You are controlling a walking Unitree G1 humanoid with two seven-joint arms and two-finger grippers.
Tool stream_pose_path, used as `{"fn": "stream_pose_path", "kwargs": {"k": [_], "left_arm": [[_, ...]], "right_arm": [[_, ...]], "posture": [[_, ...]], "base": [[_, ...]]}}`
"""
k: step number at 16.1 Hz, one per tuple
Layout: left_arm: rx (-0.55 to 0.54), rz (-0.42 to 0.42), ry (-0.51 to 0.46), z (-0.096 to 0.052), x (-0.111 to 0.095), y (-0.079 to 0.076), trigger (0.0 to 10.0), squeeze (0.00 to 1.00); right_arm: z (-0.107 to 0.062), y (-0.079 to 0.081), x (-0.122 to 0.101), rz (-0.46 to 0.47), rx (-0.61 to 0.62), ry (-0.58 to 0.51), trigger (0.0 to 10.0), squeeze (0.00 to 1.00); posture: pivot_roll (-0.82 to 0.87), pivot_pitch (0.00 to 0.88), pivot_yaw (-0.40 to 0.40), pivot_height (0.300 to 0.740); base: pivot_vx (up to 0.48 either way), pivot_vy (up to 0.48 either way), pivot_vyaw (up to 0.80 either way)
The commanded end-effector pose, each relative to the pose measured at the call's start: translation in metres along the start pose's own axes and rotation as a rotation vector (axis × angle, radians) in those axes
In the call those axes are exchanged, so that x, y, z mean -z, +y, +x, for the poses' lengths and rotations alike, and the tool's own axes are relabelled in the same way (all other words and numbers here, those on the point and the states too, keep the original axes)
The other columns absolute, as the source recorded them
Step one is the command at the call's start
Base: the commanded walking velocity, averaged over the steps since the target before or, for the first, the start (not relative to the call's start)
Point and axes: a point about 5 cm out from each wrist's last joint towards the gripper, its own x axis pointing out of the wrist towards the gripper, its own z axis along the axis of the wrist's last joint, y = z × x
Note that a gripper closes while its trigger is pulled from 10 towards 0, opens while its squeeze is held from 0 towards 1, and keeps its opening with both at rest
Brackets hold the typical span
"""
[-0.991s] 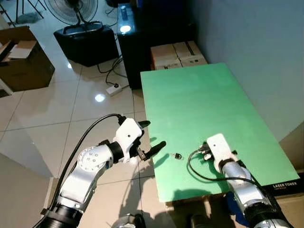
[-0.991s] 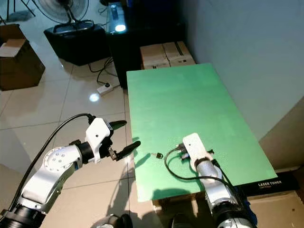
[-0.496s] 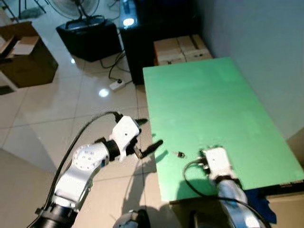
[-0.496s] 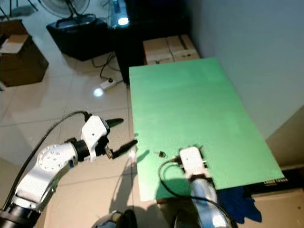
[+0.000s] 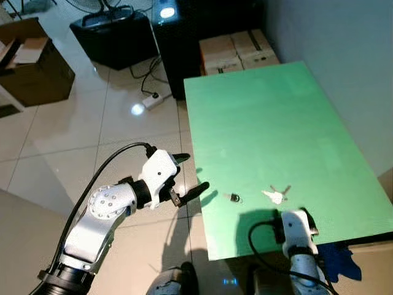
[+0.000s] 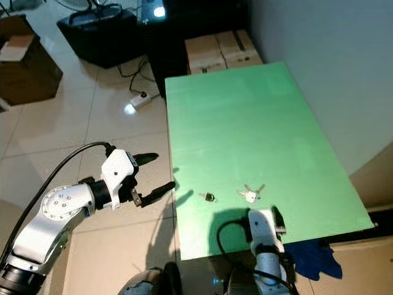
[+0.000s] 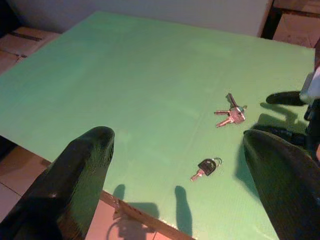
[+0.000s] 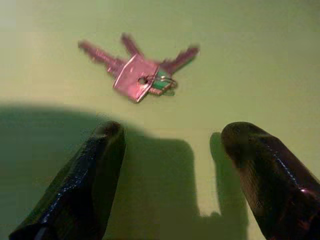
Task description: Hang keys on a hook
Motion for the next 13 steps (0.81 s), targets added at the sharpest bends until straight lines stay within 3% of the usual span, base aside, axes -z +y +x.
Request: {"fn": "stream_pose_path", "kwargs": {"k": [1, 3, 5, 7, 13], "left_arm": [[0.010, -0.004, 0.016, -0.004, 0.002, -0.003, 10.0, 0.00], [0.011, -0.004, 0.015, -0.003, 0.002, -0.003, 10.0, 0.00], [0.011, -0.002, 0.014, -0.003, 0.001, -0.003, 10.0, 0.00], [0.013, -0.002, 0.017, -0.004, 0.002, -0.004, 10.0, 0.00], [0.023, -0.008, 0.017, -0.005, 0.004, -0.010, 10.0, 0.00]], "right_arm": [[-0.001, 0.006, 0.009, -0.008, -0.014, 0.042, 10.0, 0.00], [0.003, 0.006, 0.014, 0.018, -0.010, 0.080, 10.0, 0.00], [0.011, 0.000, 0.009, 0.009, -0.004, 0.047, 10.0, 0.00], [0.013, -0.009, 0.002, 0.010, 0.023, -0.029, 10.0, 0.00], [0.007, -0.016, -0.024, 0.060, 0.037, -0.277, 10.0, 0.00]], "posture": [[0.00, 0.218, 0.174, 0.740], [0.00, 0.211, 0.174, 0.740], [-0.01, 0.202, 0.173, 0.740], [-0.01, 0.192, 0.168, 0.740], [-0.04, 0.164, 0.152, 0.740]], "base": [[0.000, 0.000, 0.00], [0.000, 0.000, 0.00], [0.000, 0.000, 0.00], [0.000, 0.000, 0.00], [0.000, 0.000, 0.00]]}}
